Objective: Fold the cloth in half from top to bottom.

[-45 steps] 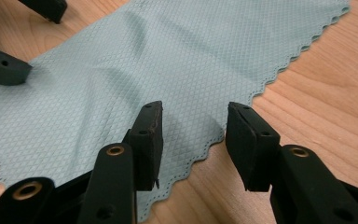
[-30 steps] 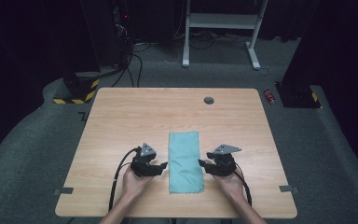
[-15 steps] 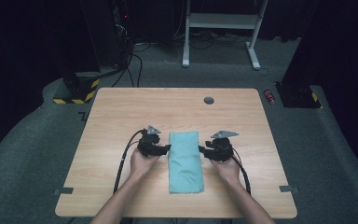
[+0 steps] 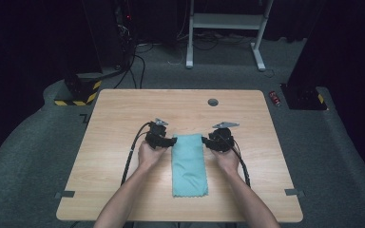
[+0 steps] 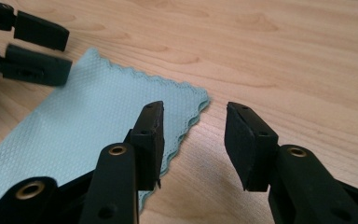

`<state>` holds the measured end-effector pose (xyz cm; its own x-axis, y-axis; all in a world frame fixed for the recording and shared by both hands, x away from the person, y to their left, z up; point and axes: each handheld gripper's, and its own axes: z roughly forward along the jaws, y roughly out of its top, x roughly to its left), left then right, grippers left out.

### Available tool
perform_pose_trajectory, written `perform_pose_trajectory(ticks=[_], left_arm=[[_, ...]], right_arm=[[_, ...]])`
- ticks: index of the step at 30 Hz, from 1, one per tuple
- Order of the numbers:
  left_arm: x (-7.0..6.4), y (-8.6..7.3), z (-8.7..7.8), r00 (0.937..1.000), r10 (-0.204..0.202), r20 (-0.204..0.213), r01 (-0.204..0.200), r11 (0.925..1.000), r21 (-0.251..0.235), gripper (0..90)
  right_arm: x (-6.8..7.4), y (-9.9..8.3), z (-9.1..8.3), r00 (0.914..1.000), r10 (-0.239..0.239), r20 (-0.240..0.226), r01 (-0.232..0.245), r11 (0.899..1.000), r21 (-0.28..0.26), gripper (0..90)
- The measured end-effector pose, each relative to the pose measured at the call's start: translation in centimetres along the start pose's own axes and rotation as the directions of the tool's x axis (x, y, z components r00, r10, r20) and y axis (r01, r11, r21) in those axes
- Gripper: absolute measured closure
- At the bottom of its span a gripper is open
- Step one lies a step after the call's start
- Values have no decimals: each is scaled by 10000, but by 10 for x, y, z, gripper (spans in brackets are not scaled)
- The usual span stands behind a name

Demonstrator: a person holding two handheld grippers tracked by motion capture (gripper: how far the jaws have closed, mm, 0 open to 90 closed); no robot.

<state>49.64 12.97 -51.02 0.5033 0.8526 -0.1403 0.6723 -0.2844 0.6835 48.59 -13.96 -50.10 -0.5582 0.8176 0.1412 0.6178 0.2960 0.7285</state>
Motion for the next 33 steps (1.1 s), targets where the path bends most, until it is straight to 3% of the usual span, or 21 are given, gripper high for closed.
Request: perform_pose_trajectory(ticks=[8, 16, 28, 33], left_arm=[[-4, 7, 8, 9999, 55, 107, -54, 9999, -116, 428], [1, 5, 9, 10000, -65, 63, 65, 10000, 6, 459], [0, 6, 10, 9999, 76, -97, -76, 10000, -17, 595], [1, 6, 10, 10000, -12, 63, 12, 10000, 9, 657]], right_arm=[[4, 10, 13, 9990, -278, 362, 270, 9993, 240, 582], [4, 20, 24, 9991, -229, 353, 211, 9986, 492, 581], [2, 23, 34, 9980, -288, 567, 246, 9970, 733, 609], [0, 20, 38, 9973, -368, 634, 302, 9944, 1013, 629]])
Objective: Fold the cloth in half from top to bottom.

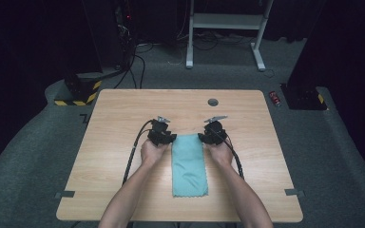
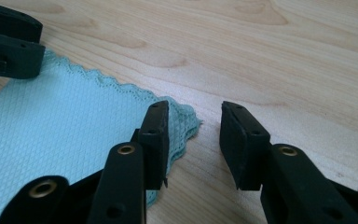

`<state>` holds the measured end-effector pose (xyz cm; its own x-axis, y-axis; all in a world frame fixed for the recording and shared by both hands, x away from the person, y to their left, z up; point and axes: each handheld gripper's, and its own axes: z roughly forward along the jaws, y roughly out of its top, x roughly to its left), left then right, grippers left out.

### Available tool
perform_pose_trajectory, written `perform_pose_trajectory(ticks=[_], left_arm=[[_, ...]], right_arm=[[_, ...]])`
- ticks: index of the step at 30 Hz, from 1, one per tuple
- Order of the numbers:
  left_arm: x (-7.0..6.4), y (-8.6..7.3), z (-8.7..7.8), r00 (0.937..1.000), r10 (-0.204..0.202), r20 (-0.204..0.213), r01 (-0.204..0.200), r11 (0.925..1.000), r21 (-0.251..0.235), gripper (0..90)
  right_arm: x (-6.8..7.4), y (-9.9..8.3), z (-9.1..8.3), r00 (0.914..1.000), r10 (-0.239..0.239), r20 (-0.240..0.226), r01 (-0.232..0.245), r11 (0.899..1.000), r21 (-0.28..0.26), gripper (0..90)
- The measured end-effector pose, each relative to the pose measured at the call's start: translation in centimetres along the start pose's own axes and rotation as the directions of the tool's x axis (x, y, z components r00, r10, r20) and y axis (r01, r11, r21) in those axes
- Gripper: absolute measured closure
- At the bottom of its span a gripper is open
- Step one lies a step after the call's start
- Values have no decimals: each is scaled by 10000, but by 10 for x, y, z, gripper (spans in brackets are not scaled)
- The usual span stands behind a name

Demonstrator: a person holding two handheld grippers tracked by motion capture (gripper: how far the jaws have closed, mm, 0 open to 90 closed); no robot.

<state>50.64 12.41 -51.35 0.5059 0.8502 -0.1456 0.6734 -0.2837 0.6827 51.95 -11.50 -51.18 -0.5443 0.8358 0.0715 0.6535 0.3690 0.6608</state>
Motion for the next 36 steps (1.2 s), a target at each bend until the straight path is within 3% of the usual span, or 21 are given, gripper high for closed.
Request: perform_pose_trajectory(ticks=[6, 15, 22, 27, 32, 36], left_arm=[[-2, 3, 1, 9998, 215, 11, -215, 9996, 199, 682], [-8, 7, 4, 9982, 595, 30, -595, 9973, 431, 752], [-5, 7, 4, 9986, 477, 216, -487, 9976, 487, 832], [-3, 8, 5, 9984, 314, 464, -336, 9983, 476, 881], [-3, 7, 4, 9973, 505, 528, -528, 9977, 428, 893], [-5, 9, -4, 9958, 523, 754, -532, 9985, 98, 895]], right_arm=[[1, 2, 2, 10000, 26, -24, -26, 10000, -77, 638], [2, 2, 3, 9995, -255, -170, 254, 9997, -65, 769], [4, 2, 3, 9984, -491, -285, 492, 9988, 7, 876], [4, 2, 3, 9976, -606, -325, 606, 9982, 4, 892], [4, 1, 1, 9970, -654, -408, 656, 9978, 45, 896], [6, 2, -8, 9952, -786, -575, 776, 9968, -194, 897]])
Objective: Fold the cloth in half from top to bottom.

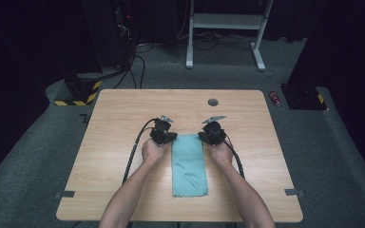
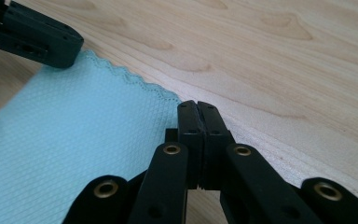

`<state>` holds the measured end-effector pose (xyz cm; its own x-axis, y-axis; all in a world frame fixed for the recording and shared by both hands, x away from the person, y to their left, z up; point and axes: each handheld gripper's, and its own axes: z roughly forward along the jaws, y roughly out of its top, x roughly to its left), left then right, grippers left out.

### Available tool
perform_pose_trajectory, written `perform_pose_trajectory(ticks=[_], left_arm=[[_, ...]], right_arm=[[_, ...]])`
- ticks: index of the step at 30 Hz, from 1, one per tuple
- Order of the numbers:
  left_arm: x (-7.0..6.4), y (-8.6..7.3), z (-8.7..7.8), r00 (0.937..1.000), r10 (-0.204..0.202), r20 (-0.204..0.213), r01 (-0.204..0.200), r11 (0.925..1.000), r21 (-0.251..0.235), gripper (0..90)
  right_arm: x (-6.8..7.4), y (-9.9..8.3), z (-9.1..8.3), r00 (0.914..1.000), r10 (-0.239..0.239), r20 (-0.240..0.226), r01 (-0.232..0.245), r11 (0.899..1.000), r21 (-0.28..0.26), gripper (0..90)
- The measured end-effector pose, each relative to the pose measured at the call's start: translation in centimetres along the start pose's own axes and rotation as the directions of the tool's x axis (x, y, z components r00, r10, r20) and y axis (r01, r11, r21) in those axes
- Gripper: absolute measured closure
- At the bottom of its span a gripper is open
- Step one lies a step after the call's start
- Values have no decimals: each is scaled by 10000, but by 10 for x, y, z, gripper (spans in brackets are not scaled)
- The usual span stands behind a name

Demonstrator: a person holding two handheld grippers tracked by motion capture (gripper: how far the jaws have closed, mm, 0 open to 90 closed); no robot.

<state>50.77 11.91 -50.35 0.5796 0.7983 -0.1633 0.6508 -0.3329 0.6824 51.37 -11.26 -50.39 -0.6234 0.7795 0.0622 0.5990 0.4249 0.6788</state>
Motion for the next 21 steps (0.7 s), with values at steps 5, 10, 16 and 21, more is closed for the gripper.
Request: perform_pose_trajectory(ticks=[5, 10, 16, 21], left_arm=[[-4, 4, -14, 9994, 257, 249, -249, 9992, -311, 895], [-1, 8, -23, 9993, 113, 370, -90, 9982, -599, 896], [0, 14, -27, 9989, 177, 435, -149, 9978, -645, 897], [0, 19, -28, 9986, 196, 482, -159, 9970, -760, 897]], right_arm=[[8, 5, -16, 9990, -401, -179, 394, 9985, -386, 898], [10, 9, -27, 9979, -624, -163, 613, 9963, -608, 900], [3, 9, -32, 9991, -368, -190, 354, 9971, -681, 900], [1, 10, -35, 9996, -252, -111, 242, 9967, -779, 900]])
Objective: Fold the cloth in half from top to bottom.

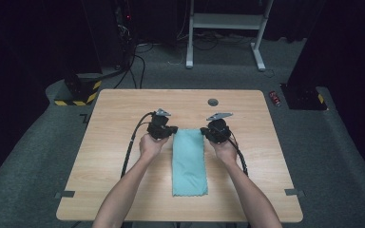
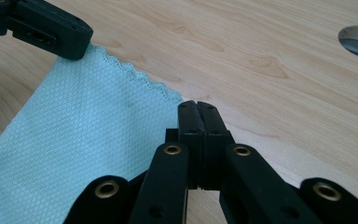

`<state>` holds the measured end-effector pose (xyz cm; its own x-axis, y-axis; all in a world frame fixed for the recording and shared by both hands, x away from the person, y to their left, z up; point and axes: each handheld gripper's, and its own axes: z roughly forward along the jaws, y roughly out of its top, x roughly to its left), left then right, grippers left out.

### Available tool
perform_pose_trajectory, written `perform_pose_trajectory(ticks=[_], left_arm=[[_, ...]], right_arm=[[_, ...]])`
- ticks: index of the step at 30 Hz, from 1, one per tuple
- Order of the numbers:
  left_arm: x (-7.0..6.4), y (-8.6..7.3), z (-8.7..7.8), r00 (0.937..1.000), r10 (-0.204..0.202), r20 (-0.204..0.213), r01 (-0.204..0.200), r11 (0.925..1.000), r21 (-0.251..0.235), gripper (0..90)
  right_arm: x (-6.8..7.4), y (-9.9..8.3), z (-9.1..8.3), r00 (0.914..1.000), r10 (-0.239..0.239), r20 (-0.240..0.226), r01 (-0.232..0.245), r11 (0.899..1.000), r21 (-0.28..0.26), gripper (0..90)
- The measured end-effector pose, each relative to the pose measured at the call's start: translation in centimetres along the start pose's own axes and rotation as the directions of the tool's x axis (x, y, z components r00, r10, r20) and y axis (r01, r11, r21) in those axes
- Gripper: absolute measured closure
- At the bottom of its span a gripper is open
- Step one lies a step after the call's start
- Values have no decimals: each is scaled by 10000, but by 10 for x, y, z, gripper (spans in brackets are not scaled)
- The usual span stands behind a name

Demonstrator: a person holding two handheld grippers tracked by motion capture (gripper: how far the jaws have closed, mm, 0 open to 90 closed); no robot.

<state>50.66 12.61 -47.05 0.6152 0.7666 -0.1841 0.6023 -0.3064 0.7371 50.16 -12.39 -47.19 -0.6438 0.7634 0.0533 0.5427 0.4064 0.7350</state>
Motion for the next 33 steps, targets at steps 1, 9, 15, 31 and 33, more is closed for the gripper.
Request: perform_pose_trajectory(ticks=[1, 9, 15, 31, 33], left_arm=[[1, 0, 0, 10000, -75, 39, 75, 10000, -31, 897], [13, 4, -4, 9989, -417, 193, 422, 9988, -237, 897], [16, 18, -5, 9998, -171, 40, 172, 9993, -329, 897], [10, 23, -23, 9996, 151, 239, -128, 9958, -908, 897], [8, 22, -24, 9995, 231, 223, -211, 9960, -871, 897]], right_arm=[[-1, 0, -1, 10000, 19, 18, -19, 10000, -47, 900], [-1, 18, -3, 9995, -275, 133, 275, 9996, -25, 900], [-5, 27, -3, 9997, -107, 223, 110, 9998, -151, 900], [1, 38, -20, 9987, -479, 145, 487, 9966, -668, 900], [1, 35, -21, 9989, -465, 99, 470, 9966, -672, 900]])
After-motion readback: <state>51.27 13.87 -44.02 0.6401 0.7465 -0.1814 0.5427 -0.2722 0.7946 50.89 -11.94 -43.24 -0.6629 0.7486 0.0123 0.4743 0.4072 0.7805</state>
